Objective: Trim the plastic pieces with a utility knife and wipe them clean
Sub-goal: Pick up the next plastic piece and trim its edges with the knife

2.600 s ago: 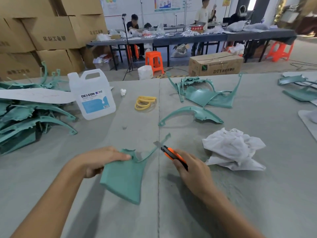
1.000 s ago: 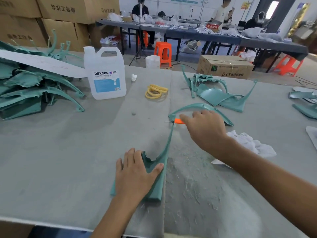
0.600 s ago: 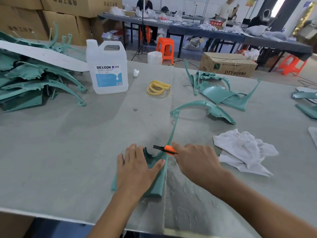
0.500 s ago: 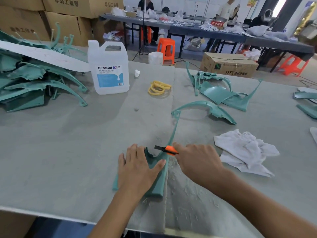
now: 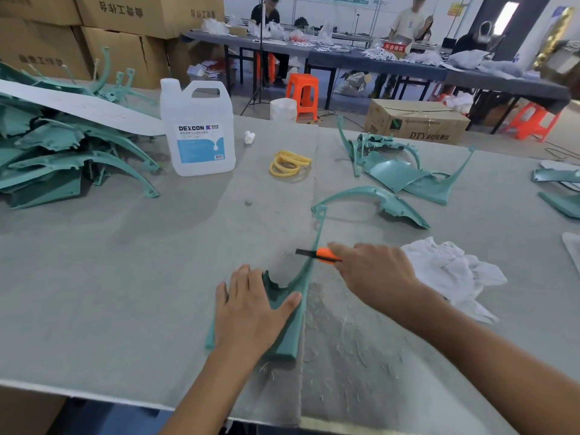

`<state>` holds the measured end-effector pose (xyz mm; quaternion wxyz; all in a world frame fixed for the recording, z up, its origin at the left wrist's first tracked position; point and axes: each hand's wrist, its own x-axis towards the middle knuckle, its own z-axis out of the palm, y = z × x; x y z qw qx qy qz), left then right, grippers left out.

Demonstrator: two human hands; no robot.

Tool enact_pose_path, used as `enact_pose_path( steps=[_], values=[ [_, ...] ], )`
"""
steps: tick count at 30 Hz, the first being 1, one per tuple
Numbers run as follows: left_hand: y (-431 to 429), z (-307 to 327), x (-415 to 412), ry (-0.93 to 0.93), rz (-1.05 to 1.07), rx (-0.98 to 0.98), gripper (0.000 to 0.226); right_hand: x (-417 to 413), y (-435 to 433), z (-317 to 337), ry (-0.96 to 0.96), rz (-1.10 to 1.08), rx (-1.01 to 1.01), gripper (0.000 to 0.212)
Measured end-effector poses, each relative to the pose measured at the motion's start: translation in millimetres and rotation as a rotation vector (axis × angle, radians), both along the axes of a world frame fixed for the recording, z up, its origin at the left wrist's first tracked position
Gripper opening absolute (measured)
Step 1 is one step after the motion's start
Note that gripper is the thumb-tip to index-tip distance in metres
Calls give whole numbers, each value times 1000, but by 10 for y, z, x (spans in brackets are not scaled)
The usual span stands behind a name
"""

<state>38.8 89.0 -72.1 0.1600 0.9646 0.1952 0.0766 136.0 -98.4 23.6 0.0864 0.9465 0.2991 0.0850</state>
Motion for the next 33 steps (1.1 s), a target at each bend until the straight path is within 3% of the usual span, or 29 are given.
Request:
enact_pose_path(
  steps=[5,8,10,17,22,27,33],
  values=[
    [-4,14,-12,-4,2,6,91,443,-76,311,-216,16,-55,23],
    [-3,14,-11,8,6,-19,91,499,-78,403,-353,110,-115,35],
    [-7,15,-7,8,3,-10,92,409,-106,372,-370,128,-36,34],
    [-27,92,50,54,-28,135,93,141,-534,-54,-69,-128,427,22],
    [-235,322,414,-132,-185,98,75,37,-772,-450,178,-310,608,16],
    [-279,298,736,-11,-185,60,46,-73,-826,-682,255,-359,787,15],
    [-180,257,824,-57,-291,73,28,-60,-860,-738,297,-354,945,13]
  ],
)
